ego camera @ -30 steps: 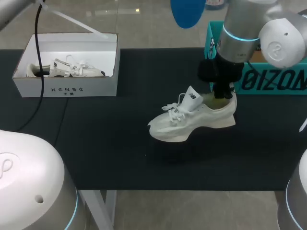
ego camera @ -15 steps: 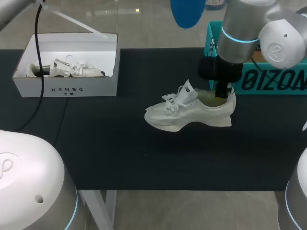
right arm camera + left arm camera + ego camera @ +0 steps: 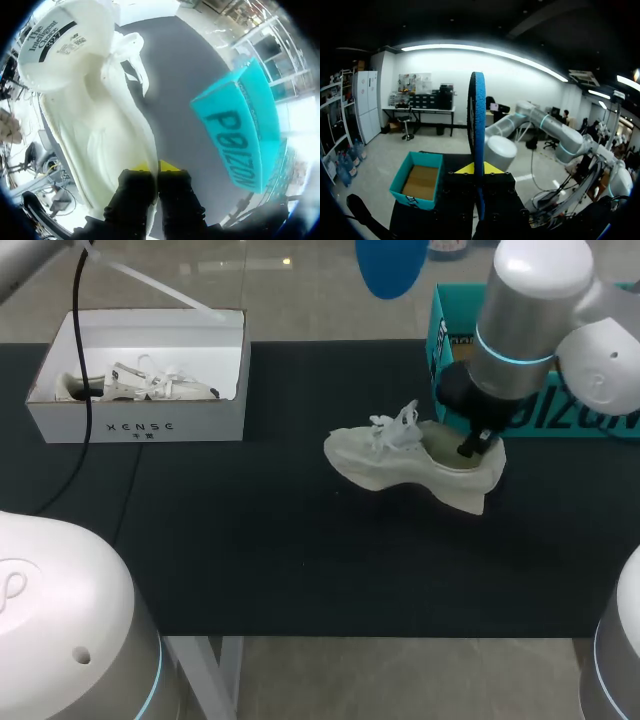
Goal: Take the shoe out of the shoebox, open the shoe tongue, remove and reinsert the insole, then place the shoe into the shoebox
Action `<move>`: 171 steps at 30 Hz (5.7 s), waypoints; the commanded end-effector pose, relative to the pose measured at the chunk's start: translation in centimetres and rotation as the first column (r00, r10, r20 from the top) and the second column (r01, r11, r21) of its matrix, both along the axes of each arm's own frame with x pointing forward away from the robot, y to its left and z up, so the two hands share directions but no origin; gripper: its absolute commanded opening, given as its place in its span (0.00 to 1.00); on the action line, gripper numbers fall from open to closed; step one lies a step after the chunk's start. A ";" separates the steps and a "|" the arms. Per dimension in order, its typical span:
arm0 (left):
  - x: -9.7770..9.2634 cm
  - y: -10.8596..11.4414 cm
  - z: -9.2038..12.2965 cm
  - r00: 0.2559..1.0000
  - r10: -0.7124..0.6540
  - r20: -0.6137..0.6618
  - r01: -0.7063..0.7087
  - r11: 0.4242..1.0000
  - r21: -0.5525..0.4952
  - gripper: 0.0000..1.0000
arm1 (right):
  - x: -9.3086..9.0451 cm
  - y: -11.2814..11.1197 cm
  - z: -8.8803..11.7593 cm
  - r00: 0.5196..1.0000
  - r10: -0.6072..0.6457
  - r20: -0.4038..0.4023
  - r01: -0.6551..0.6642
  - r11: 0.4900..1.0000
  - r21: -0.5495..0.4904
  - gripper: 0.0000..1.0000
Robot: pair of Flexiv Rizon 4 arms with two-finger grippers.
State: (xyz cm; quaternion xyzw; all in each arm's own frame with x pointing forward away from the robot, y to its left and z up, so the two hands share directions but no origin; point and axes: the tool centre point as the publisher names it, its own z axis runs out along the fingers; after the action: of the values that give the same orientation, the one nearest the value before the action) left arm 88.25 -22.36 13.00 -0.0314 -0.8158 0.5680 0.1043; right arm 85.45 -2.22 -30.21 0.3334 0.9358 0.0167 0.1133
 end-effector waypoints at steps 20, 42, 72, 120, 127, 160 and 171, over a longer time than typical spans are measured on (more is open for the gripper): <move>-0.1 0.1 -0.1 1.000 0.002 0.001 -0.002 1.000 0.000 0.00 | -3.8 1.3 0.2 0.919 -0.392 0.046 0.388 0.919 0.067 0.00; -0.1 0.1 -0.1 1.000 0.002 0.001 -0.002 1.000 0.000 0.00 | -7.2 2.1 -2.6 0.715 -0.695 -0.079 0.695 0.693 0.191 0.00; -0.1 0.1 -0.1 1.000 0.002 0.001 -0.002 1.000 0.000 0.00 | -11.6 3.1 -5.8 0.588 -0.792 -0.165 0.807 0.560 0.187 0.00; -0.1 0.1 -0.1 1.000 0.002 0.001 -0.002 1.000 0.000 0.00 | -10.0 3.3 -0.3 0.684 -0.648 -0.336 0.726 0.557 0.403 1.00; -0.1 0.1 -0.1 1.000 0.002 0.001 -0.002 1.000 0.000 0.00 | -10.0 3.3 -0.3 0.684 -0.648 -0.336 0.726 0.557 0.403 1.00; -0.1 0.1 -0.1 1.000 0.002 0.001 -0.002 1.000 0.000 0.00 | -10.3 4.7 7.4 0.504 -0.085 -0.860 0.822 0.355 0.446 1.00; -0.1 0.1 -0.1 1.000 0.002 0.001 -0.002 1.000 0.000 0.00 | -10.0 5.7 12.6 0.490 -0.034 -0.871 0.845 0.264 0.465 1.00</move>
State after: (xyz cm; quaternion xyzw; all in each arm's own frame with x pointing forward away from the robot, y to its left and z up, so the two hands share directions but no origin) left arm 88.25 -22.36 13.00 -0.0314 -0.8158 0.5681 0.1043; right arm 75.83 3.13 -18.44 0.5873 0.5767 0.3279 -0.4637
